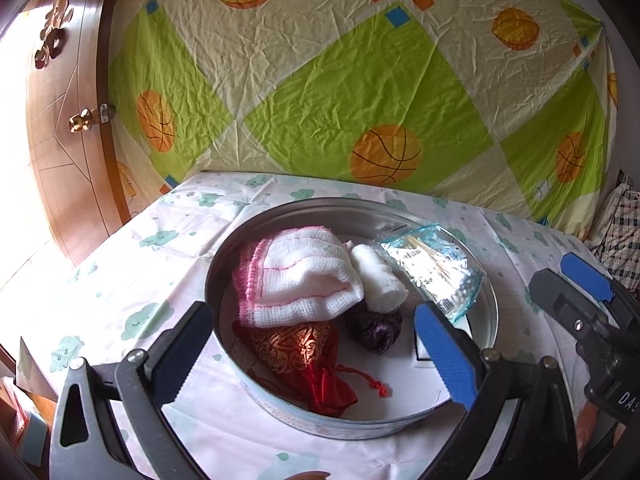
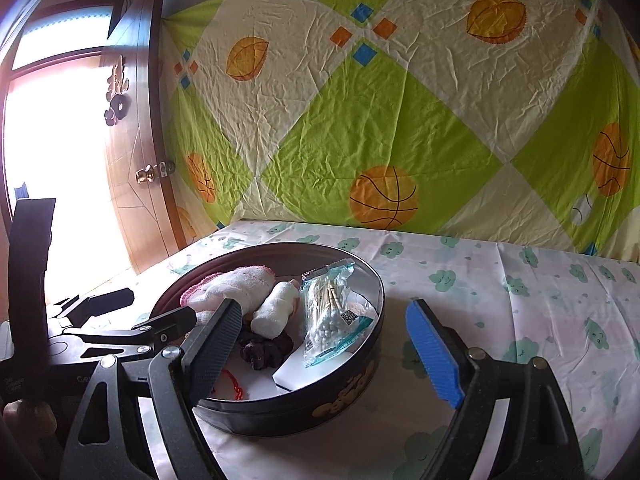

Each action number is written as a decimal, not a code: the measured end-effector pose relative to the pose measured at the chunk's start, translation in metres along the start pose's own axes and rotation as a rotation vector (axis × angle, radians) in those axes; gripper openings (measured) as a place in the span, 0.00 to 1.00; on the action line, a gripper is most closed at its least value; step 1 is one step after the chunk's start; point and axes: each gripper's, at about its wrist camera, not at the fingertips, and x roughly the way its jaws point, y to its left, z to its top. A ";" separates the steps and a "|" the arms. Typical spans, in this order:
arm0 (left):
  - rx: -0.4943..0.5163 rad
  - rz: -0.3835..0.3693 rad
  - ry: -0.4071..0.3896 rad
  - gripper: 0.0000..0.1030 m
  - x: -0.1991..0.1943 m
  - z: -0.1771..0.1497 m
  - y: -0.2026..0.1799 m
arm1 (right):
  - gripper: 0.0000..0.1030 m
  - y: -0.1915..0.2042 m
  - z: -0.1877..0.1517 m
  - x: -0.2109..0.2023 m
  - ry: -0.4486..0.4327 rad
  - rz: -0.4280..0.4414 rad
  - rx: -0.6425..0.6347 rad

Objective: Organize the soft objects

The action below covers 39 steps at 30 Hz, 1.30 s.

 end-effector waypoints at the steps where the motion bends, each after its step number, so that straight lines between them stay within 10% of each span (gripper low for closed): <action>1: 0.002 0.001 0.000 0.99 0.000 0.000 0.000 | 0.84 0.000 0.000 0.000 -0.001 0.000 0.000; 39: 0.011 0.027 -0.001 0.99 0.003 -0.004 0.006 | 0.84 0.008 -0.003 0.019 0.041 0.001 -0.020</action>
